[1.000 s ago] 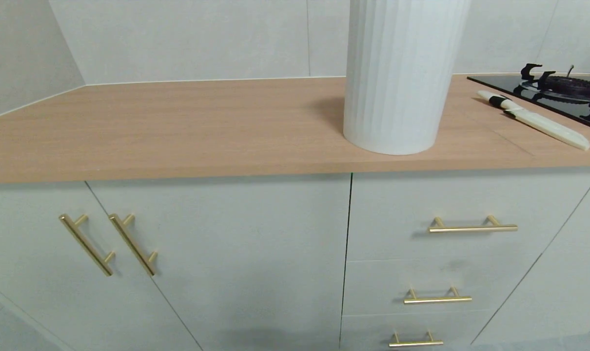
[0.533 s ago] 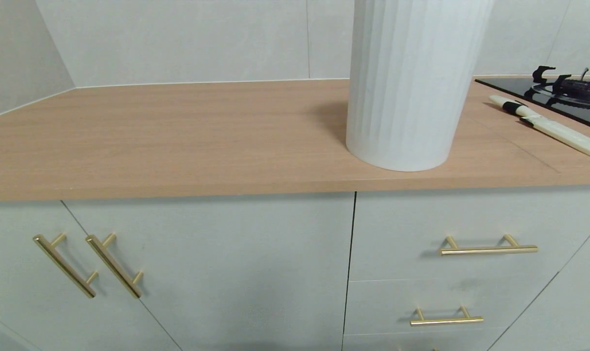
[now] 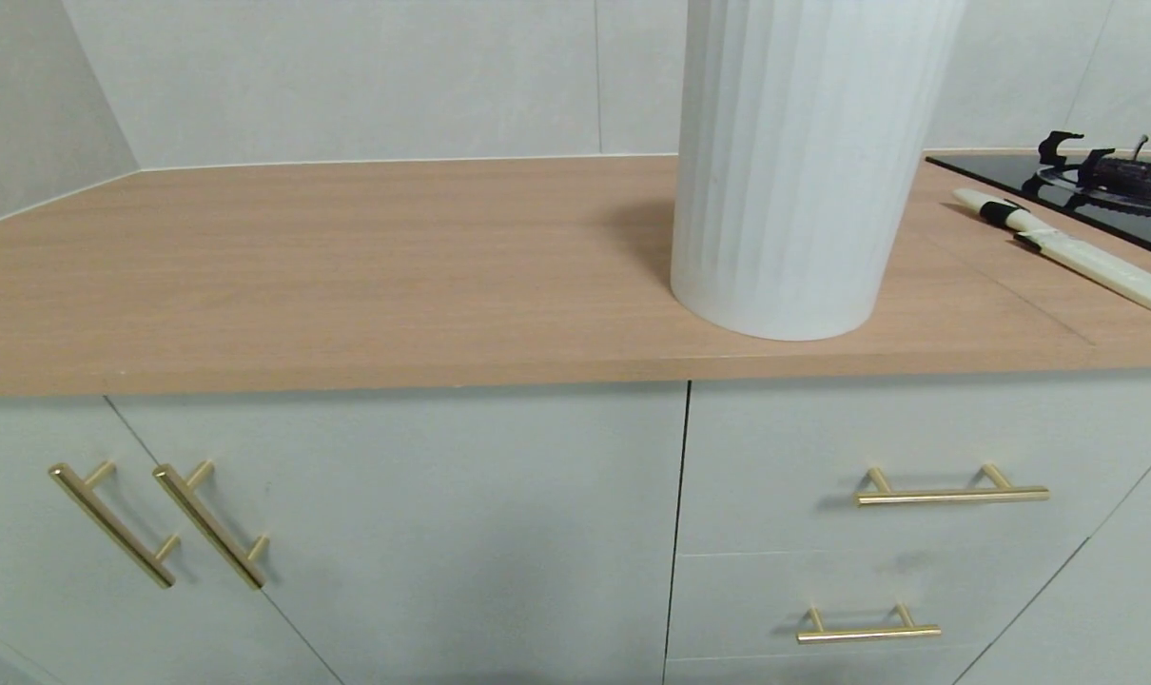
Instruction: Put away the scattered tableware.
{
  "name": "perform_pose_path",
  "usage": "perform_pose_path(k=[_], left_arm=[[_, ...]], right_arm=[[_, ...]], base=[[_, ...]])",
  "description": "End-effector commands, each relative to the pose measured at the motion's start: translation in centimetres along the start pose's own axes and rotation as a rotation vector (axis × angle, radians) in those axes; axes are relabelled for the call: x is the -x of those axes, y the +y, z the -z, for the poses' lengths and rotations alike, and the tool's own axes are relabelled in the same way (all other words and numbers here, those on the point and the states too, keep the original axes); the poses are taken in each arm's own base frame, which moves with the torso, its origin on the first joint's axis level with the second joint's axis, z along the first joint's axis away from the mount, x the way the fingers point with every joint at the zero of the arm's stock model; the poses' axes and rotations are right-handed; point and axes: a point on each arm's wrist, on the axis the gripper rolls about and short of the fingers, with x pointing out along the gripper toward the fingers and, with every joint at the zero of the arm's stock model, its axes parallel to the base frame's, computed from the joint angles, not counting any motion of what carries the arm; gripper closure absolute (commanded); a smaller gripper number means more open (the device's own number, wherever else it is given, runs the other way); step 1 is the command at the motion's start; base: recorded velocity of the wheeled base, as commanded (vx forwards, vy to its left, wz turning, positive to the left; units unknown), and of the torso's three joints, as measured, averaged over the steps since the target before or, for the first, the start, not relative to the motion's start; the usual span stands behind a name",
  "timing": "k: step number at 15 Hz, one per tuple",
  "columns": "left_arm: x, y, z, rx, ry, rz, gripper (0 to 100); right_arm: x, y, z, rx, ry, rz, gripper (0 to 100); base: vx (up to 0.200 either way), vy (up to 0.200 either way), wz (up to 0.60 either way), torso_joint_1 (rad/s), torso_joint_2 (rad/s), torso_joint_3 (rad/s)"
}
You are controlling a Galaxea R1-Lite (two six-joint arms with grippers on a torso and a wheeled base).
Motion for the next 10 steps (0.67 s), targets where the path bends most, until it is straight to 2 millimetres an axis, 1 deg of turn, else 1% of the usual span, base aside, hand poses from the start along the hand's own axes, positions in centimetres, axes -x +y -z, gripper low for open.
perform_pose_path(k=[1,6,10], left_arm=[[0.00,0.00,-0.01,-0.001,-0.001,0.000,0],[0.00,0.00,-0.01,0.002,-0.001,0.000,0],[0.00,0.00,-0.01,0.001,-0.001,0.000,0]], right_arm=[[-0.01,0.00,0.00,0.000,0.002,-0.002,0],[-0.01,0.00,0.00,0.000,0.002,-0.002,0],[-0.01,0.00,0.00,0.002,0.002,-0.002,0]], base=[[0.000,-0.200,0.00,0.017,0.01,-0.002],[0.000,-0.200,0.00,0.004,0.00,0.001],[0.000,0.000,0.00,0.000,0.00,0.000]])
